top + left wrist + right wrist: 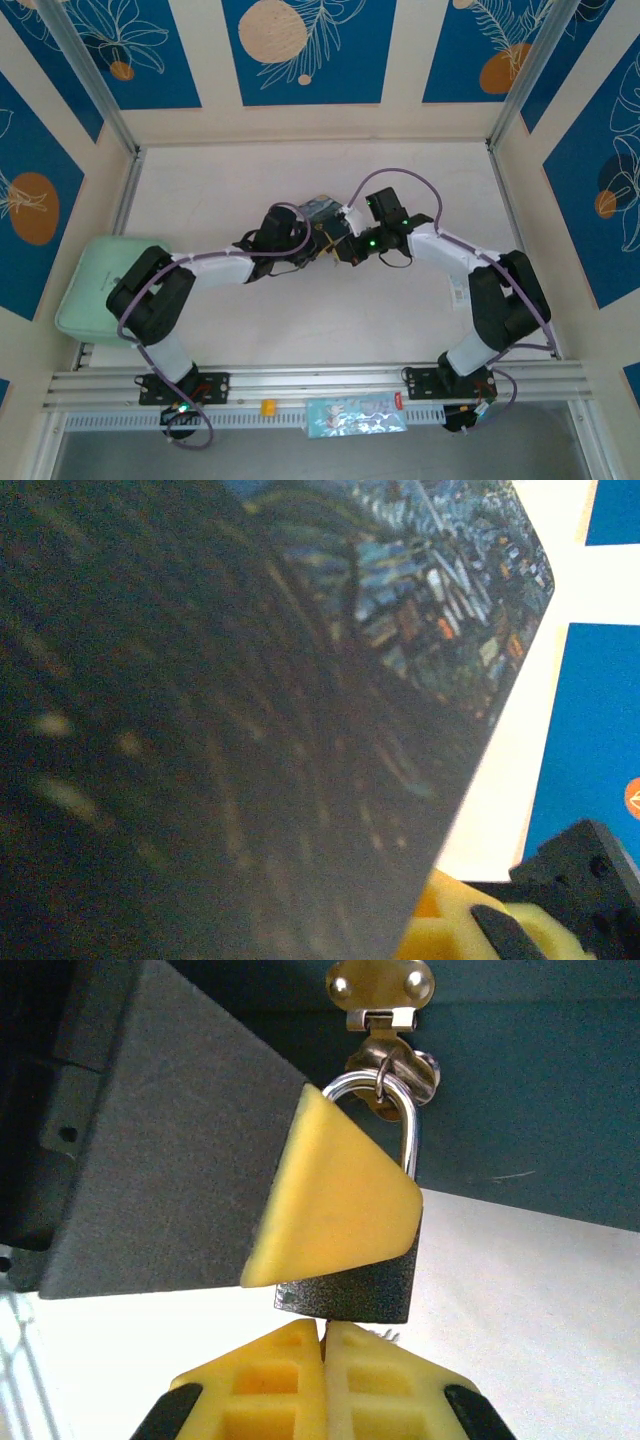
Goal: Unlock the padlock with the key
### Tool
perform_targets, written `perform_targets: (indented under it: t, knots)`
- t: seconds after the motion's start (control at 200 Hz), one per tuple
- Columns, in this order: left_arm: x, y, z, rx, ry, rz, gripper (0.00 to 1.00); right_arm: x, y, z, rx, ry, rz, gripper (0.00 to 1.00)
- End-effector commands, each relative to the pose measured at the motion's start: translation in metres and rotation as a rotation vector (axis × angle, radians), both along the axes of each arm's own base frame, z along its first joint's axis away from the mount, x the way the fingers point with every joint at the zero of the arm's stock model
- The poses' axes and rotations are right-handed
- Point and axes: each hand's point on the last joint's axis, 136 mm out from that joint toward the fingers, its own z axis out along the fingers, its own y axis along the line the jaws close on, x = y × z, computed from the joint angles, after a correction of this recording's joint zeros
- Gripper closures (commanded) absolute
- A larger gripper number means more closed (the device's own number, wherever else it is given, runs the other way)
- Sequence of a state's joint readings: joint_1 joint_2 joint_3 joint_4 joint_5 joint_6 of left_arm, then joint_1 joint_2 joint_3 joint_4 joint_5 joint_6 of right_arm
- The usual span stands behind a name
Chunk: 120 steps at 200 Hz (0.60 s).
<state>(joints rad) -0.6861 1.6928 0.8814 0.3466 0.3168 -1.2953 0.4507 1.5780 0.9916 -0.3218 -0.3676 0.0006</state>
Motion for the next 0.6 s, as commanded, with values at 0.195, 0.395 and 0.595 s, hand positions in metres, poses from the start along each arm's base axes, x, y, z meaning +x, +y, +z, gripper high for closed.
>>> perform_targets:
  t: [0.195, 0.395, 0.595]
  knots:
    - [-0.026, -0.002, 0.02, 0.03, -0.053, -0.162, 1.0, 0.005, 0.011, 0.01, 0.205, 0.104, 0.063, 1.0]
    - [-0.023, -0.004, 0.026, 0.017, -0.075, -0.171, 1.0, 0.006, 0.012, 0.013, 0.262, 0.157, 0.065, 1.0]
    - [-0.023, -0.007, 0.03, 0.01, -0.102, -0.199, 1.0, 0.006, 0.009, 0.004, 0.277, 0.214, 0.047, 1.0]
